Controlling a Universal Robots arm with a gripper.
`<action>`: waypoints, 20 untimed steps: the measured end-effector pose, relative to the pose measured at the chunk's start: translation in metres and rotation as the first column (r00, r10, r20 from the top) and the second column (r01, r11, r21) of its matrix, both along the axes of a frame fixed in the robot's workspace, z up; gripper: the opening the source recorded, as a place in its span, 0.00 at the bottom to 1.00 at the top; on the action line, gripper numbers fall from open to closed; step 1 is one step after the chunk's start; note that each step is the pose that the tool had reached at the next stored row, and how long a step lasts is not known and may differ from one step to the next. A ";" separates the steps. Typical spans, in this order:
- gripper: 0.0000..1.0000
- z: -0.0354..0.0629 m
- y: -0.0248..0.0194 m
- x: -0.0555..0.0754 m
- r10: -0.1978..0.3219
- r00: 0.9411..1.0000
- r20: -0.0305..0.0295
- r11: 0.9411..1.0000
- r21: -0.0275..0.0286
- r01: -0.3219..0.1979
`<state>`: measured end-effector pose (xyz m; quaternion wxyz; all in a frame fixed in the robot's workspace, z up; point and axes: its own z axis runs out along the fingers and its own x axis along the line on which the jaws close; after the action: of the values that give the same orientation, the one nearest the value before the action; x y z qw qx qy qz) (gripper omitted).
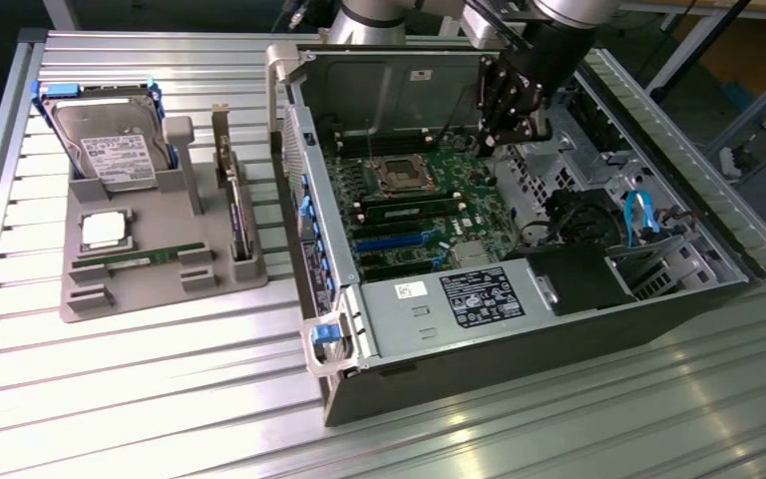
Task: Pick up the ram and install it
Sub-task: 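Press down the ram until it locks into place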
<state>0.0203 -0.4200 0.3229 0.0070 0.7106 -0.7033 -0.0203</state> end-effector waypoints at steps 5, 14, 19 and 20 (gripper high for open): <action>0.10 -0.0076 0.0000 0.000 0.003 1.000 0.000 1.000 0.000 -0.003; 0.10 -0.0230 0.0000 0.000 0.008 1.000 0.000 1.000 0.000 -0.008; 0.10 -0.0291 0.0000 0.000 0.011 1.000 0.000 1.000 0.000 -0.011; 0.10 -0.0306 0.0000 0.000 0.011 1.000 0.000 1.000 0.000 -0.011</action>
<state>0.0202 -0.4200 0.2924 0.0071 0.7145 -0.6993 -0.0202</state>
